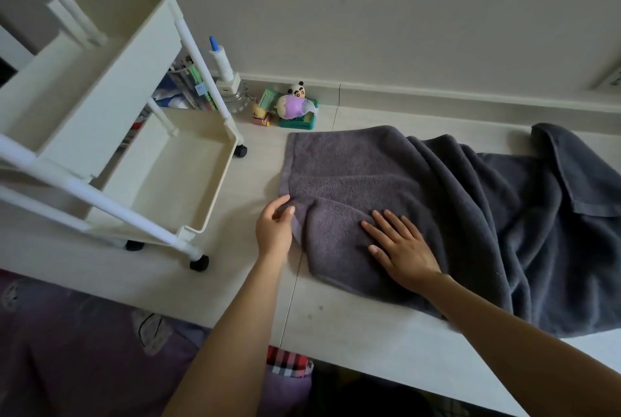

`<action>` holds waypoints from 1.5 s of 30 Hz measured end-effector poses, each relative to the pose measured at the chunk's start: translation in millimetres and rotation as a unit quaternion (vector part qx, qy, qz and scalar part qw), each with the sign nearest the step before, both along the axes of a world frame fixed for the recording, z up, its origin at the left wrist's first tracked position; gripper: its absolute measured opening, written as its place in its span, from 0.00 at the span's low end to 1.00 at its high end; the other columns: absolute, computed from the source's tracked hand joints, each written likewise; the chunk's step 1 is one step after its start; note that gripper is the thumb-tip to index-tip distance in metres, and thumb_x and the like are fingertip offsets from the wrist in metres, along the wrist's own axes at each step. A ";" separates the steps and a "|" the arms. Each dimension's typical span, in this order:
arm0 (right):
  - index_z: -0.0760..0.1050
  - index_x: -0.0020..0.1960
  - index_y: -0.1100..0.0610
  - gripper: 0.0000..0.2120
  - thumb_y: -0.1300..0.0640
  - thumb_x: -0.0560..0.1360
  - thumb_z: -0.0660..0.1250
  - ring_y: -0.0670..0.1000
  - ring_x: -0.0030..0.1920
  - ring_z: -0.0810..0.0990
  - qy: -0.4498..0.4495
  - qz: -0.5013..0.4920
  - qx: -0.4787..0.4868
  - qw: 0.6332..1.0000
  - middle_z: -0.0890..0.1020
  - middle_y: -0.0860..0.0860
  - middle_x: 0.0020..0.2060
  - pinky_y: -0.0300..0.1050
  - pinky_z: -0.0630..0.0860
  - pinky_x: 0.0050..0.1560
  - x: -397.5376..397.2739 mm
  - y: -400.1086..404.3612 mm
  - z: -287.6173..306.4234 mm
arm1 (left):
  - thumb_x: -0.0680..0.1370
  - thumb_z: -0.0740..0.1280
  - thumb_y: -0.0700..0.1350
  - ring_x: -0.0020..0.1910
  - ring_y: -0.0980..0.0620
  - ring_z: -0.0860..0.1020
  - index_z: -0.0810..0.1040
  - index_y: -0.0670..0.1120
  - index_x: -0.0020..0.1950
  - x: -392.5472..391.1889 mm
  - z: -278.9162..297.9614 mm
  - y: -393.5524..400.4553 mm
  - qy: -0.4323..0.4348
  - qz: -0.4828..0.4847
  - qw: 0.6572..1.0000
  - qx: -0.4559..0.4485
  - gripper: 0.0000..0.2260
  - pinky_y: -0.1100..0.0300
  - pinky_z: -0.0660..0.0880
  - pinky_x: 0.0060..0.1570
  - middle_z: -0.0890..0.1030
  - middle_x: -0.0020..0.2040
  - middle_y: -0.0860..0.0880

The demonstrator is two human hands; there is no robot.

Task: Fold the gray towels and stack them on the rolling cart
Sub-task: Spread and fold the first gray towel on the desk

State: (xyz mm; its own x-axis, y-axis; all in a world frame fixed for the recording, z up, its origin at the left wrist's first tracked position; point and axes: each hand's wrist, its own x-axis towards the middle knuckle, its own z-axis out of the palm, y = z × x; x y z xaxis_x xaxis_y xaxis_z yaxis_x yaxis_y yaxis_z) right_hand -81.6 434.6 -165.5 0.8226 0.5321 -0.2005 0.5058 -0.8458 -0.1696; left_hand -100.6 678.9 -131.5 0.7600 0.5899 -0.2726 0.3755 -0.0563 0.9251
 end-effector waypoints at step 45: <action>0.62 0.73 0.50 0.31 0.38 0.76 0.41 0.61 0.67 0.67 -0.028 -0.380 -0.022 0.924 0.66 0.54 0.72 0.56 0.63 0.64 -53.9 -153.5 26.4 | 0.79 0.45 0.63 0.75 0.45 0.35 0.43 0.52 0.77 24.9 11.4 -196.1 0.131 -0.487 0.760 0.409 0.30 0.41 0.33 0.70 0.35 0.76 0.44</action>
State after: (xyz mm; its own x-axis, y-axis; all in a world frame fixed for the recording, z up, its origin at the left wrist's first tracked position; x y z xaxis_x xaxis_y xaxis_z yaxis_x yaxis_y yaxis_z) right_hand -135.5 281.1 -139.1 0.9653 -0.2109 -0.1540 -0.2298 -0.9662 -0.1172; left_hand -75.7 482.8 -120.1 0.9280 -0.1651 -0.3340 -0.0485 -0.9423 0.3312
